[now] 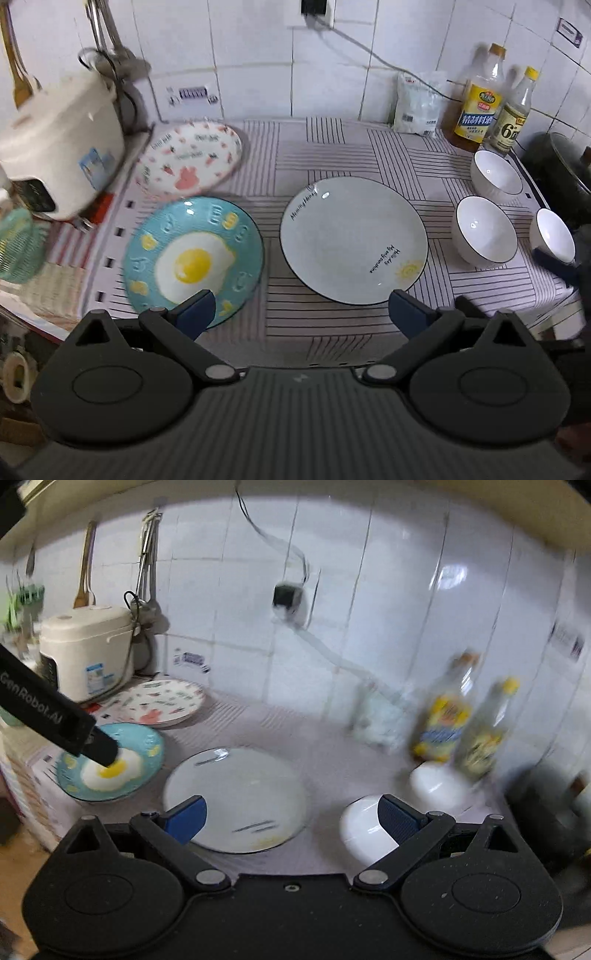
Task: Organize plates and bowls
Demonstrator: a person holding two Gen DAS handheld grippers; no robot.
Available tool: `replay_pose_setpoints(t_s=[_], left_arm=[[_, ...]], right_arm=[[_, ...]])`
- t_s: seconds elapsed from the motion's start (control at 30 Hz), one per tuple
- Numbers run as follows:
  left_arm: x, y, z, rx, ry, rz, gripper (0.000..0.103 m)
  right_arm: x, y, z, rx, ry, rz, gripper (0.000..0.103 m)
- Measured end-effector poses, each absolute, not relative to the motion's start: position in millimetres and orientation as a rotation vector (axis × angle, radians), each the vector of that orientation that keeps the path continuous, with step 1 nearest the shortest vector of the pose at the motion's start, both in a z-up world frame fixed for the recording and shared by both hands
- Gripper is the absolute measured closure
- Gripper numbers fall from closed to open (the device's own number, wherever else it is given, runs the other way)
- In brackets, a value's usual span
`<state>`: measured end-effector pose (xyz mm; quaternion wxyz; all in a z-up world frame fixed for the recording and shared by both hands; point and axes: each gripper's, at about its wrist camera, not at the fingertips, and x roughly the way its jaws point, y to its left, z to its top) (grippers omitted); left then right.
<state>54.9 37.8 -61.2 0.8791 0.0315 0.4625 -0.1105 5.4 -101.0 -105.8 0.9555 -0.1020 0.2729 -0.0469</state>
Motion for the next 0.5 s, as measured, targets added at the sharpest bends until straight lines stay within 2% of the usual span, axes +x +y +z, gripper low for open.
replay_pose_setpoints(t_s=[0.27, 0.37, 0.5], left_arm=[[90, 22, -128, 0.024, 1.035, -0.227, 0.011], [101, 15, -151, -0.002, 1.07, -0.23, 0.018], [116, 10, -170, -0.04, 1.111, -0.229, 0.024]], right_arm=[[37, -141, -180, 0.183, 0.557, -0.068, 0.003], [53, -149, -204, 0.248, 0.626, -0.055, 0.016], [66, -155, -222, 0.304, 0.648, -0.062, 0.021]])
